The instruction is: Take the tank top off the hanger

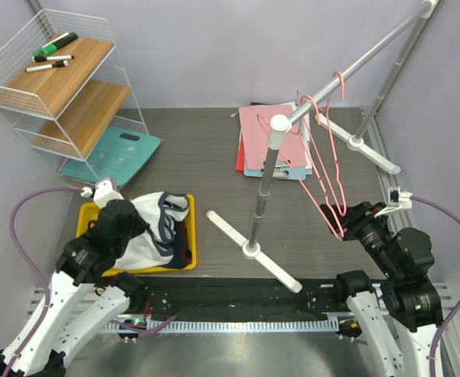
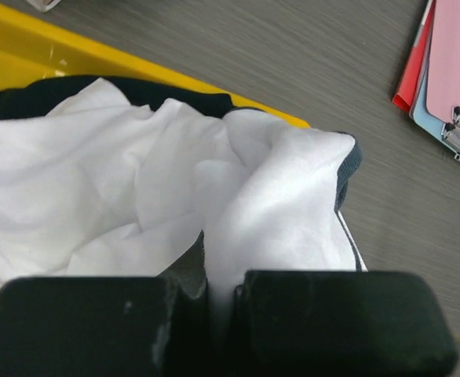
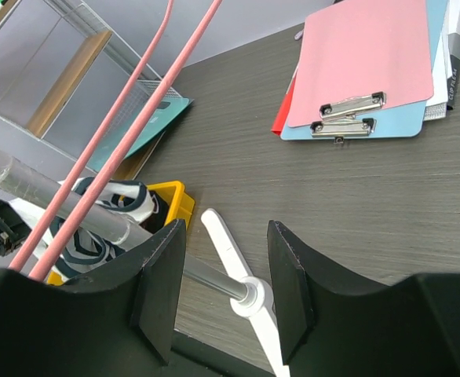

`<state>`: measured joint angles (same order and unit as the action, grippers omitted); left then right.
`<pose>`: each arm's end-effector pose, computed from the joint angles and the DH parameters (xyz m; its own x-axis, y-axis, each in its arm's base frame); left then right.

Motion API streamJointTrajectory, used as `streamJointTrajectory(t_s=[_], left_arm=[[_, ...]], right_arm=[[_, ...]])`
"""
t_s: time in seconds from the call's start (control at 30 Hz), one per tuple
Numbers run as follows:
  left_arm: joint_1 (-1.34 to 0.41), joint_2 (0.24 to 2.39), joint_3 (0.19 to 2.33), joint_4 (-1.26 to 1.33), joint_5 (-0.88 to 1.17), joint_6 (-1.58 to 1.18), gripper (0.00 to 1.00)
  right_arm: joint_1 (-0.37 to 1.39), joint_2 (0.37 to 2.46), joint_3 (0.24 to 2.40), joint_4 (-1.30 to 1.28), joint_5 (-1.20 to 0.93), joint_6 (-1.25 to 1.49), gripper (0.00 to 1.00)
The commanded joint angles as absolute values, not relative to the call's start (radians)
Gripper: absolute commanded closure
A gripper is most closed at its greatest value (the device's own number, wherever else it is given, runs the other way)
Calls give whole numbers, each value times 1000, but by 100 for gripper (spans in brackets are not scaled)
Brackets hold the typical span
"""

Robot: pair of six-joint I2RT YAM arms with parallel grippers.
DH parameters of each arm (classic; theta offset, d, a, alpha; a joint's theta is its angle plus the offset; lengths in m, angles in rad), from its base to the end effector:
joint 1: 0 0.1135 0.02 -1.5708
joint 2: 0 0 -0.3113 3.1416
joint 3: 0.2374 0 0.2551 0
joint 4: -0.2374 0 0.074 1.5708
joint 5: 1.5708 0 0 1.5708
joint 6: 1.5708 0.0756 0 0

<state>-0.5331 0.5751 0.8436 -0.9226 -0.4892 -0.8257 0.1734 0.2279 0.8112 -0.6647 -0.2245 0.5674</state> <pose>0.0987 -0.0170 0.3208 -0.4490 -0.4884 -0.7483 -0.2988 0.8713 -0.3894 0.0344 0.0231 0.3585 -0.2754 0.4837 -0.8308 -0.2831 0.7851 0.5509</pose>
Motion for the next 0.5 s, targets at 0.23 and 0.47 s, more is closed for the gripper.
streamJointTrajectory(t_s=[0.23, 0.47], left_arm=[[-526, 532, 857, -1002, -563, -951, 47], [-526, 508, 962, -1074, -583, -933, 15]], right_arm=[[178, 235, 778, -597, -245, 591, 49], [179, 222, 736, -597, -255, 604, 48]])
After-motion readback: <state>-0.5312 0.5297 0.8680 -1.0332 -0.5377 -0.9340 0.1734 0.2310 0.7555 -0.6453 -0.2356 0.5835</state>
